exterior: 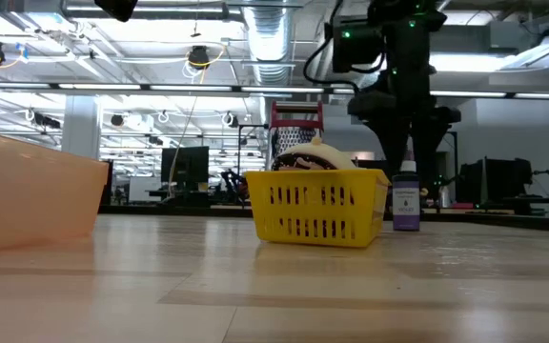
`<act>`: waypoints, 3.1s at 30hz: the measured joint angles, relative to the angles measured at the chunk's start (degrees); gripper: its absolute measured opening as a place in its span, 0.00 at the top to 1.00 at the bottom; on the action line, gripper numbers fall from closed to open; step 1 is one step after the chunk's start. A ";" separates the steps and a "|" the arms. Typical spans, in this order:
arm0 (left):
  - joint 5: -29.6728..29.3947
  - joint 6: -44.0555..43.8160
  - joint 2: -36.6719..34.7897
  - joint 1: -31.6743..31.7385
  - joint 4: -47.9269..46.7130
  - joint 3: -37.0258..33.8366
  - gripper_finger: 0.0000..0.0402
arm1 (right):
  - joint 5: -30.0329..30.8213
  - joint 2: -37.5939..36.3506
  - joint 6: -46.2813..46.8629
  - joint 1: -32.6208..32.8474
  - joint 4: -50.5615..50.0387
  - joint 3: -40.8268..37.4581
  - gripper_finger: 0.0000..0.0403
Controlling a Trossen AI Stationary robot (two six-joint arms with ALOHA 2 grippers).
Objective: Pick & Place Food Item
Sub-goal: Put the violet food coloring bottle into the transparent bin
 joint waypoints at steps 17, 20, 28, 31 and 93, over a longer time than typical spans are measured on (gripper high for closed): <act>-1.11 0.23 0.00 0.00 -0.01 0.00 0.38 | 0.52 -0.02 -1.31 -1.14 1.26 -0.50 0.71; -1.11 0.23 0.00 0.00 -0.02 0.00 0.38 | 0.50 -0.04 -1.29 -1.13 1.21 -0.48 0.73; -1.11 0.25 0.00 0.00 -0.04 0.00 0.38 | 0.17 0.04 1.66 4.97 -0.26 1.20 0.73; -1.09 0.25 0.01 0.00 -0.04 0.00 0.38 | 0.06 0.04 5.17 10.65 -3.23 3.81 0.73; -1.09 1.80 0.00 0.26 1.05 0.00 0.38 | -2.96 1.76 79.58 71.80 -3.77 7.63 0.74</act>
